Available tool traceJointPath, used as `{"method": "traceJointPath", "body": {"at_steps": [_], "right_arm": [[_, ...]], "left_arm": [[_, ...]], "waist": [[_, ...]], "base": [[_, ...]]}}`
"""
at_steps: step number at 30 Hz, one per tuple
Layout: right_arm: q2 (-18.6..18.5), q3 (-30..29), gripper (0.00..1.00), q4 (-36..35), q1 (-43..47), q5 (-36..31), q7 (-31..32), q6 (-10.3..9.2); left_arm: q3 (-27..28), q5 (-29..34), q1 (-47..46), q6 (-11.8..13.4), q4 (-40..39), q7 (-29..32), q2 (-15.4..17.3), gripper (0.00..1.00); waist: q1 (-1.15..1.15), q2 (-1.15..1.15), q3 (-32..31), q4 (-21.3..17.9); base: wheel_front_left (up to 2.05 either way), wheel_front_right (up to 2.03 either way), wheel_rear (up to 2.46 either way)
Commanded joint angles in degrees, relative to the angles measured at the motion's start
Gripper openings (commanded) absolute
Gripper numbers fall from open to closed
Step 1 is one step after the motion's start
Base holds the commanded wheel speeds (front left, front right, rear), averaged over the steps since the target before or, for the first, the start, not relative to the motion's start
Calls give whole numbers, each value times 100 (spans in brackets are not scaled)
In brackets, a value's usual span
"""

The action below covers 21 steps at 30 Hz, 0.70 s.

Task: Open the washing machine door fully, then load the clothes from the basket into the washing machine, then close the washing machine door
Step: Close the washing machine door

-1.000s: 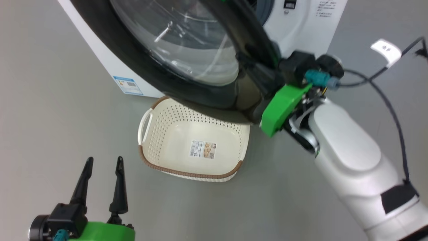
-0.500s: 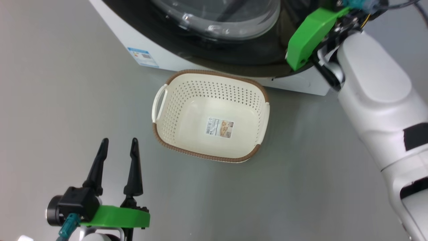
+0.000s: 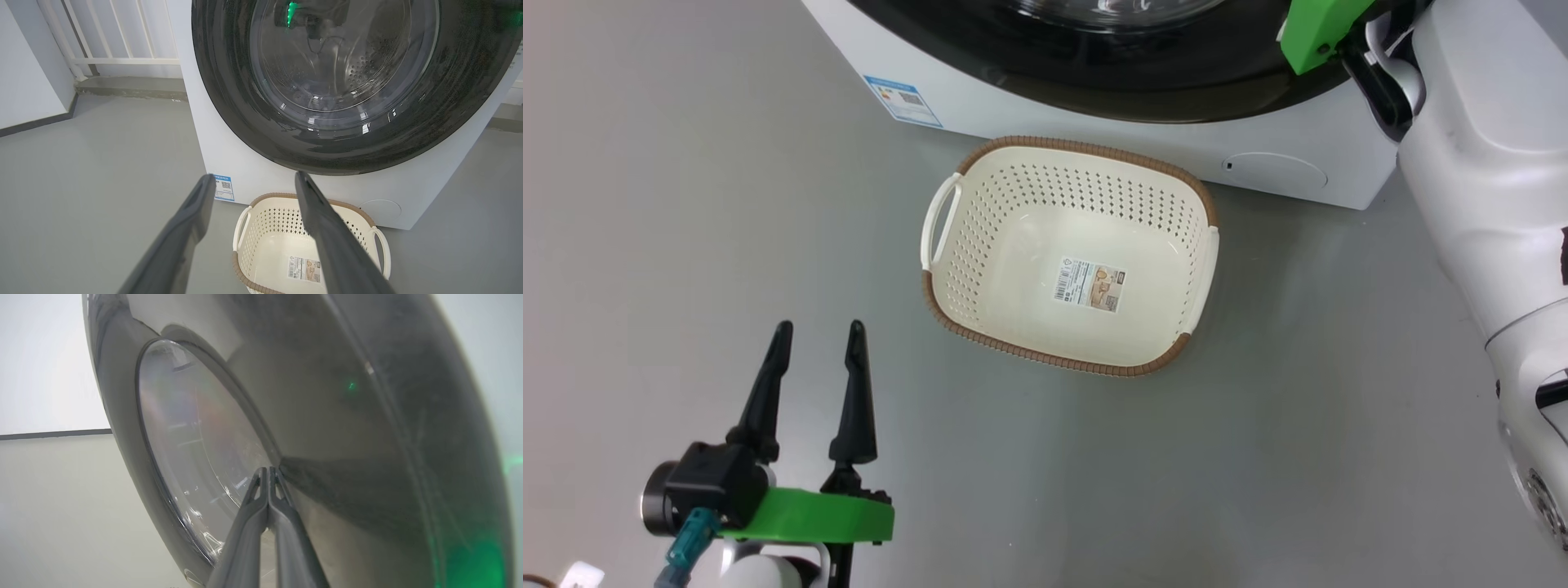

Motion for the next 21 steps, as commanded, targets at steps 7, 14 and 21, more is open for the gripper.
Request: {"method": "traceJointPath", "body": {"at_steps": [7,14,21], "right_arm": [[192,-96,0,-2,-180,-126,-116,-2],[300,76,0,-437,373,-99,-124,-2],[296,162,0,-1656,1592,270,-125,-2]], "left_arm": [[253,84,-133,-55,-69,-69,94,100],[311,140,-102,-66,-4,-70,91,100],[418,280,-3,-114,55,-70,90,100]], "waist": [[0,0,-32,-1],[0,0,-173,-110],[0,0,-456,-420]], "base": [[0,0,0],[0,0,0],[0,0,0]]}}
